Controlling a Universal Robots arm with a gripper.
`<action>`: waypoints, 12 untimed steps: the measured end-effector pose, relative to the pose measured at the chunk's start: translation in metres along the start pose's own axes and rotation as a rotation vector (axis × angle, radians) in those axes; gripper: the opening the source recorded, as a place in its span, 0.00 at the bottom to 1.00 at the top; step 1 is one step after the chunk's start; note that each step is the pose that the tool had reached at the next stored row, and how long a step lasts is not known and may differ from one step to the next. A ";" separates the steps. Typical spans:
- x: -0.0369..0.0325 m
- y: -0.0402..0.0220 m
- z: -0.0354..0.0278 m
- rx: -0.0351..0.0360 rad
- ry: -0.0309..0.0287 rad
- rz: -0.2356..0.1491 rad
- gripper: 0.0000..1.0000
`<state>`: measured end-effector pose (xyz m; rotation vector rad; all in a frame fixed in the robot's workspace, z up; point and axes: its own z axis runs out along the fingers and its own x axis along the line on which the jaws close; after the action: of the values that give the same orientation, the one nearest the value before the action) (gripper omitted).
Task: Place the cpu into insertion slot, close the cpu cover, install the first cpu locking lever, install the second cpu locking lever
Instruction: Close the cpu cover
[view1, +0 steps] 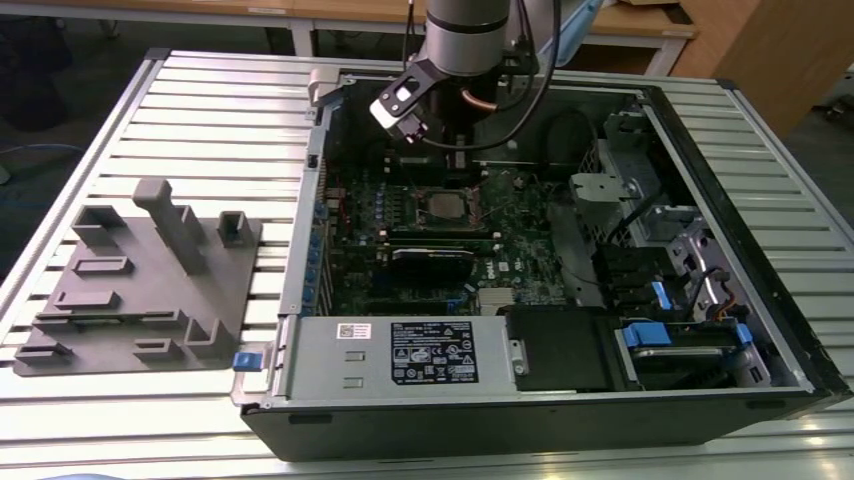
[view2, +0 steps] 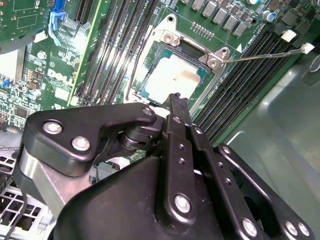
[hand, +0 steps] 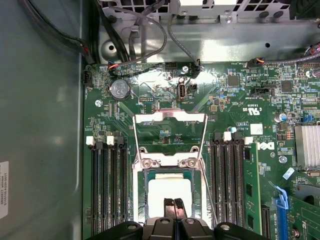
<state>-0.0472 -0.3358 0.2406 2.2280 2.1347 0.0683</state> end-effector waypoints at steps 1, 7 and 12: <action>0.0000 0.0000 0.0000 0.0000 -0.0001 0.000 0.11; 0.0000 0.0001 -0.0013 0.0002 -0.0008 0.000 0.11; 0.0000 0.0002 -0.0025 -0.0002 -0.0002 0.000 0.11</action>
<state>-0.0472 -0.3357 0.2431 2.2277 2.1345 0.0683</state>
